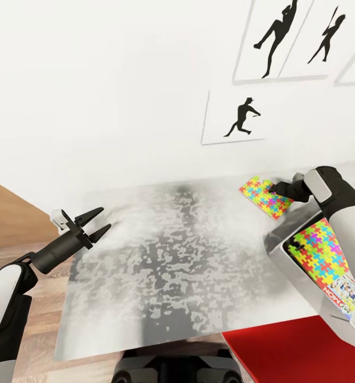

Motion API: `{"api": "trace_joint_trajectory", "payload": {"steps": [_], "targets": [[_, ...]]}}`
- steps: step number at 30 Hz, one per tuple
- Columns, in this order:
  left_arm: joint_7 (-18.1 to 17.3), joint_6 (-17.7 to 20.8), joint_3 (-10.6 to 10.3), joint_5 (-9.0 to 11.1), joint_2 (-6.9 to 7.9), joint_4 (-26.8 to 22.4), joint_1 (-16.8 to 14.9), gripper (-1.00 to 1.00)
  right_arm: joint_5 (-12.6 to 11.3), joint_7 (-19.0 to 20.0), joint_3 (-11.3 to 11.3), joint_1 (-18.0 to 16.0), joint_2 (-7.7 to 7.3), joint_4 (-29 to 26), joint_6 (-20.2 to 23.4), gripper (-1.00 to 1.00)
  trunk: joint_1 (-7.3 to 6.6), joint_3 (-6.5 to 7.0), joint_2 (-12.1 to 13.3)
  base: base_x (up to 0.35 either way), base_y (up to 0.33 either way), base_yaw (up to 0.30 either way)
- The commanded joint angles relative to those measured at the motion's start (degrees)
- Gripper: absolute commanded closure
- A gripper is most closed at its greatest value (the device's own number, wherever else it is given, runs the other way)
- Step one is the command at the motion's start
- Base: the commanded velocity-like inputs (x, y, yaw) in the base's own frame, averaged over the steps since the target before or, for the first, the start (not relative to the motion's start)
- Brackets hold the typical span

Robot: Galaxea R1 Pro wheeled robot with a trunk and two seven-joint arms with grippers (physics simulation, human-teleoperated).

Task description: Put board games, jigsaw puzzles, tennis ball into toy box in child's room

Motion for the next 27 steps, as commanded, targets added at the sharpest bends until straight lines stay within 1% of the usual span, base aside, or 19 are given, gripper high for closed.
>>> {"api": "trace_joint_trajectory", "payload": {"steps": [1,11,22,27], "targets": [[-0.5,0.2,0.1,-0.4,0.00,0.0,0.0,-1.00,-0.6,-0.4,0.4,0.0,-0.08,-0.1,0.1,-1.00,0.03,-0.16,-0.1,0.000,0.000,0.000],[-0.5,0.2,0.1,-0.4,0.00,0.0,0.0,-1.00,-0.6,-0.3,0.4,-0.1,-0.26,-0.1,0.1,-1.00,0.03,-0.88,-0.1,0.000,0.000,0.000],[-0.4,0.2,0.1,-0.4,0.00,0.0,0.0,-1.00,-0.6,-0.3,0.3,-0.1,-0.53,-0.1,0.1,-1.00,0.03,-1.06,-0.1,0.000,0.000,0.003],[-0.3,0.2,0.1,-0.4,-0.02,0.0,0.0,-1.00,-0.7,-0.3,0.3,-0.1,-0.66,-0.1,0.1,-1.00,0.03,-1.08,-0.1,0.000,0.000,0.086]]}}
